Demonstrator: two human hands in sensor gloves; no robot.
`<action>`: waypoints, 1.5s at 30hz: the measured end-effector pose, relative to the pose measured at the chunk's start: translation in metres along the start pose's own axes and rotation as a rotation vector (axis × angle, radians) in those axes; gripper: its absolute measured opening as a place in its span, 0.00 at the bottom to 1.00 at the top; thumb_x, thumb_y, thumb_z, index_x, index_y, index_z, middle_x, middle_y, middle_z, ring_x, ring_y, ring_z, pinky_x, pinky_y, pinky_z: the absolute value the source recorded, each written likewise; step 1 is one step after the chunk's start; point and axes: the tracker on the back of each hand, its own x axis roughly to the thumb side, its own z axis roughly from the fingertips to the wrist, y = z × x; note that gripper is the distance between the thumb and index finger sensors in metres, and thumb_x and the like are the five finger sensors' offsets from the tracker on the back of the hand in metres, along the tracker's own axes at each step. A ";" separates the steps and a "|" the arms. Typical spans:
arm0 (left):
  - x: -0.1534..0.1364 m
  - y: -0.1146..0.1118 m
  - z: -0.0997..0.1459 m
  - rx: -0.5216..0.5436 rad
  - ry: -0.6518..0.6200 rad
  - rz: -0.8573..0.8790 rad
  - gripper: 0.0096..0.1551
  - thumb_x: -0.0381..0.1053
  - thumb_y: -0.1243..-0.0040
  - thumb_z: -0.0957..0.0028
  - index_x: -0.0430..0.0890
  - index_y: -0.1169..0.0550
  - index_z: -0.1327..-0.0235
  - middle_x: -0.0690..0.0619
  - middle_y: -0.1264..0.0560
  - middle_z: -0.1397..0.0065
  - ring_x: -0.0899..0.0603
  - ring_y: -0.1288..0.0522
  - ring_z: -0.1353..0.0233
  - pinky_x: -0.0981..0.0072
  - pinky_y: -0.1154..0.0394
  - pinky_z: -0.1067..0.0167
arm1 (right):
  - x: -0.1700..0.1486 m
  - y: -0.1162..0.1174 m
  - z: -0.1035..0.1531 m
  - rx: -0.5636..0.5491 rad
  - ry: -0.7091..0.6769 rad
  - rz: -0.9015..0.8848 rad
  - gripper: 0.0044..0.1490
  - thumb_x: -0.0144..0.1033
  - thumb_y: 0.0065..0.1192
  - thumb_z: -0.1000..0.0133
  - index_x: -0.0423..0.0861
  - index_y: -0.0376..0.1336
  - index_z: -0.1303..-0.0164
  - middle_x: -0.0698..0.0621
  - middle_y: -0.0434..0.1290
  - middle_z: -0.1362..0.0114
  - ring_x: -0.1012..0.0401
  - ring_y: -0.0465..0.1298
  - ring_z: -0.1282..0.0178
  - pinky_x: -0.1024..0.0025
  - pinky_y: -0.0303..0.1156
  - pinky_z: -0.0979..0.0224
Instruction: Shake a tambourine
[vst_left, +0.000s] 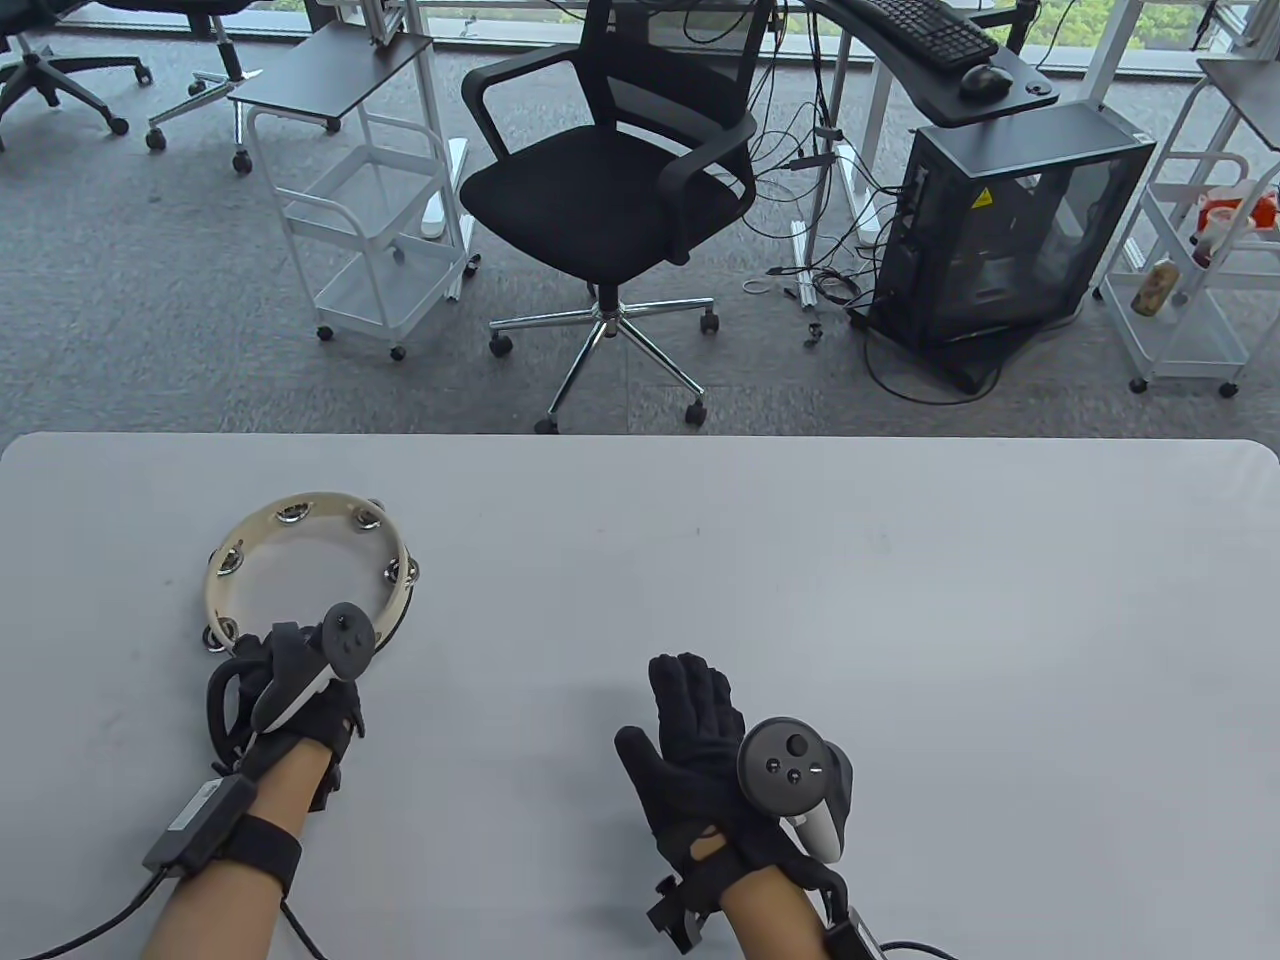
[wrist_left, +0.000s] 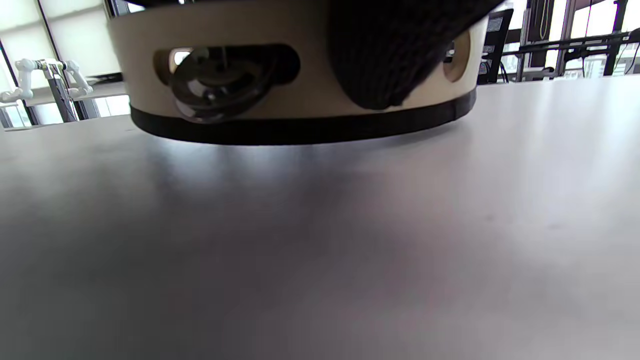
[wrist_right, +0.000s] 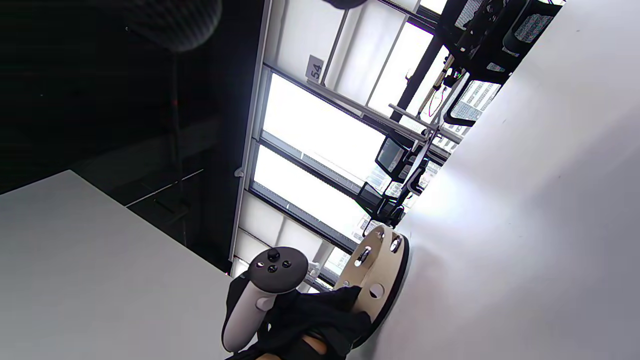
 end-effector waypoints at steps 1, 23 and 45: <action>-0.001 0.000 0.000 0.006 0.018 -0.007 0.28 0.52 0.32 0.47 0.57 0.24 0.32 0.54 0.19 0.30 0.36 0.25 0.25 0.30 0.39 0.28 | 0.000 0.000 0.000 0.000 0.002 0.000 0.58 0.65 0.41 0.40 0.31 0.35 0.20 0.25 0.32 0.20 0.24 0.31 0.26 0.24 0.31 0.36; 0.027 0.113 0.153 -0.028 -0.415 0.529 0.54 0.77 0.50 0.43 0.51 0.54 0.15 0.35 0.63 0.12 0.20 0.69 0.19 0.14 0.58 0.38 | 0.041 -0.016 0.016 0.000 -0.017 0.491 0.60 0.66 0.43 0.40 0.33 0.35 0.18 0.26 0.28 0.20 0.27 0.25 0.26 0.25 0.27 0.36; 0.040 0.064 0.165 0.037 -0.487 0.487 0.54 0.76 0.50 0.44 0.50 0.54 0.16 0.35 0.64 0.14 0.22 0.69 0.19 0.16 0.58 0.37 | 0.011 0.001 0.004 0.064 0.039 0.643 0.59 0.66 0.42 0.40 0.36 0.30 0.19 0.27 0.22 0.23 0.28 0.22 0.28 0.25 0.25 0.37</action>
